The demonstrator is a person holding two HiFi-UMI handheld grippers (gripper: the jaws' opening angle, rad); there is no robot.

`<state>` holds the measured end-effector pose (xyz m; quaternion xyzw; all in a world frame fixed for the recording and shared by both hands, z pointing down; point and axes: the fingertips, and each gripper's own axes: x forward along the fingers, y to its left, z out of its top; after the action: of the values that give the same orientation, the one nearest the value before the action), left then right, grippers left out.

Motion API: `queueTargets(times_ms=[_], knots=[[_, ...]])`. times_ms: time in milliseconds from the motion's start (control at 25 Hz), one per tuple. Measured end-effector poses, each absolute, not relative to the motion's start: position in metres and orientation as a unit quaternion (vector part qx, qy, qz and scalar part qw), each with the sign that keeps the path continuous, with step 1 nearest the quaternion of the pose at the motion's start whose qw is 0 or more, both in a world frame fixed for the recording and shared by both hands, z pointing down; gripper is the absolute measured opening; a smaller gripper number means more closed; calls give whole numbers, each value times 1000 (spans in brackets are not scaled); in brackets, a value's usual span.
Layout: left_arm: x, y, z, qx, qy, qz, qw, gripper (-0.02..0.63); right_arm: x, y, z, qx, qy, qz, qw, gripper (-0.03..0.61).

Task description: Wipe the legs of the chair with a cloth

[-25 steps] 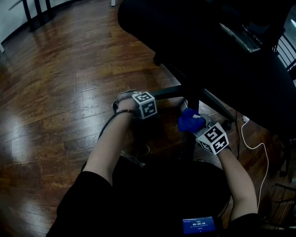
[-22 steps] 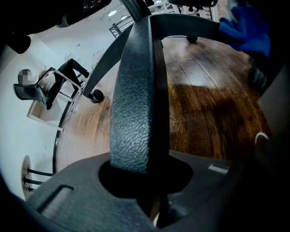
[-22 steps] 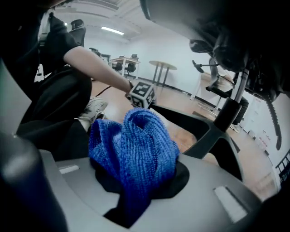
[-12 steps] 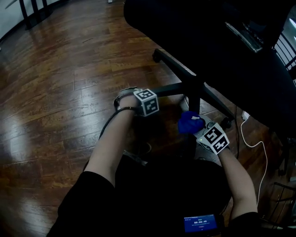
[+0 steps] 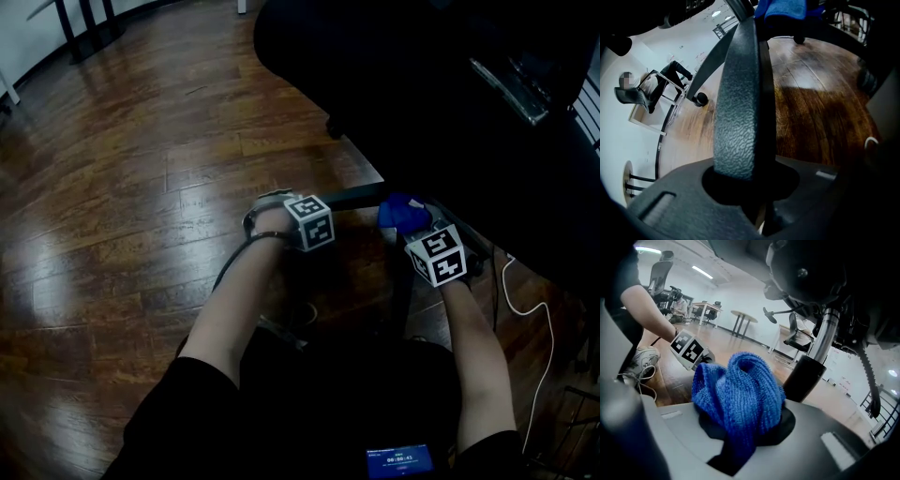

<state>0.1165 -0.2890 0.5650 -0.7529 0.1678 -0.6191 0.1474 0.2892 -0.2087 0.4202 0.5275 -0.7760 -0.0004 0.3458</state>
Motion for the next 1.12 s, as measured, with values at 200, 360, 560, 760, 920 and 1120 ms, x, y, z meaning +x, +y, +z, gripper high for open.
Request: queueTargets(times_ms=[200,360,560,760,920,1120], knots=[[116,-290,566,-751,168,-622,147,66,273,-167,433,495,-791,18,359,78],[114,-290,566,-747,165,-628,144,66,247,-101,454,427,-815,32,390,78],[114,-289,566,-743,165,-634,142,66,228,-37,472,343,-838,61,420,78],[117,-291,566,-741,165,-635,143,66,235,-58,468,337,-845,44,414,77],[115,-290,566,-744,166,-632,143,66,261,-134,447,427,-823,35,372,77],[118,-289,564,-746,171,-627,144,66,294,-211,418,521,-783,27,338,77]])
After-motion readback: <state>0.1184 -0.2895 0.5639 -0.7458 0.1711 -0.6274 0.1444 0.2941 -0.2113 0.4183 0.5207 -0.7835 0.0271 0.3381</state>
